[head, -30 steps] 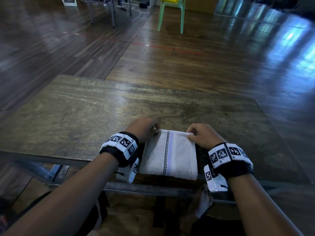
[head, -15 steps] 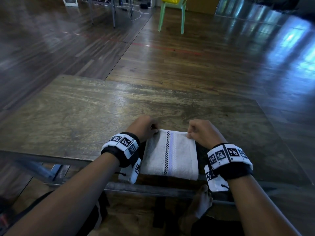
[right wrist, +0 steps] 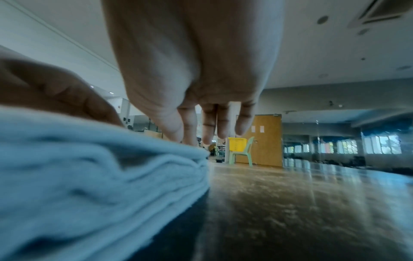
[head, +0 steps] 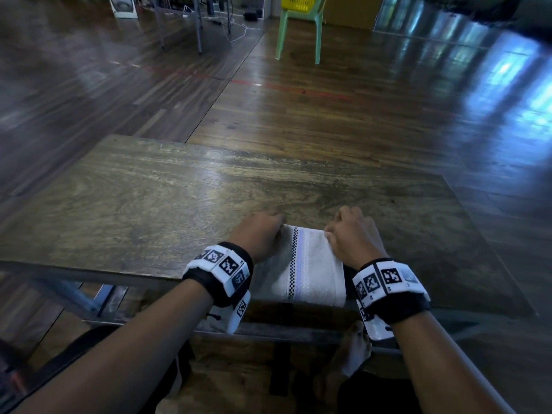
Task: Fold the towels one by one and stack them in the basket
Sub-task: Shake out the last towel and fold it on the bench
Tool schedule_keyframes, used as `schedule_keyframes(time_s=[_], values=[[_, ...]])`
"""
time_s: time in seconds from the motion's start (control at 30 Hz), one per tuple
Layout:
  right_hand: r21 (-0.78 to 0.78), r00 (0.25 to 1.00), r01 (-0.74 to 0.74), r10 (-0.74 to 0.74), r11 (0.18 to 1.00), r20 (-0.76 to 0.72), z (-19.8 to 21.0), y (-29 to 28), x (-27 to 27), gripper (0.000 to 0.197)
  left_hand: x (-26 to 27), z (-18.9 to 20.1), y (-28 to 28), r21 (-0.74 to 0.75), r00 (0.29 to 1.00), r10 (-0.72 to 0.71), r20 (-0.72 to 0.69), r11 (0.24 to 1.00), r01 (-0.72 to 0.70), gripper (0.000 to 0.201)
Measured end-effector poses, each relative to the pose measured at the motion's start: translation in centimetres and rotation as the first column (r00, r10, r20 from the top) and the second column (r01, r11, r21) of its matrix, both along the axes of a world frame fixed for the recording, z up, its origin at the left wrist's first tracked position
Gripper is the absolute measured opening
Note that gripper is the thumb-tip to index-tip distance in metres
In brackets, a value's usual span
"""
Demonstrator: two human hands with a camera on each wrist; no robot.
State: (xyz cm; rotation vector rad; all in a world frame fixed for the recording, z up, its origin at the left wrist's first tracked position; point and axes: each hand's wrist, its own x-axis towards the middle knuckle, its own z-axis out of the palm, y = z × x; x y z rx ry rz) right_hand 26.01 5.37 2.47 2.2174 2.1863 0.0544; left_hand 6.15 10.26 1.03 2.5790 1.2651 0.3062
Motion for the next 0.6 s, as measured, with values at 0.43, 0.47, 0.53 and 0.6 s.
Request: schedule_keyframes(time_s=[0.43,0.47,0.53,0.6], values=[[-0.203,0.938,0.154,-0.208,0.967,-0.277,-4.5,-4.5,-3.0,0.065,1.6,-4.6,-5.1,-0.107,0.98,0.122,-0.154,0.984,-0.14,0.068],[-0.191,0.935,0.16,-0.21,0.969,-0.285,-4.8,-4.4,-2.9,0.064,1.6,-4.5,-5.0,-0.127,0.982,0.125,-0.138,0.982,-0.143,0.062],[-0.183,0.933,0.159,-0.208,0.97,-0.294,-5.2,-4.2,-2.4,0.061,1.3,-4.2,-4.6,-0.17,0.983,0.142,-0.113,0.972,-0.16,0.059],[-0.179,0.933,0.162,-0.21,0.97,-0.292,-5.5,-4.0,-2.0,0.058,0.6,-4.1,-4.0,-0.205,0.979,0.17,-0.112,0.96,-0.19,0.059]])
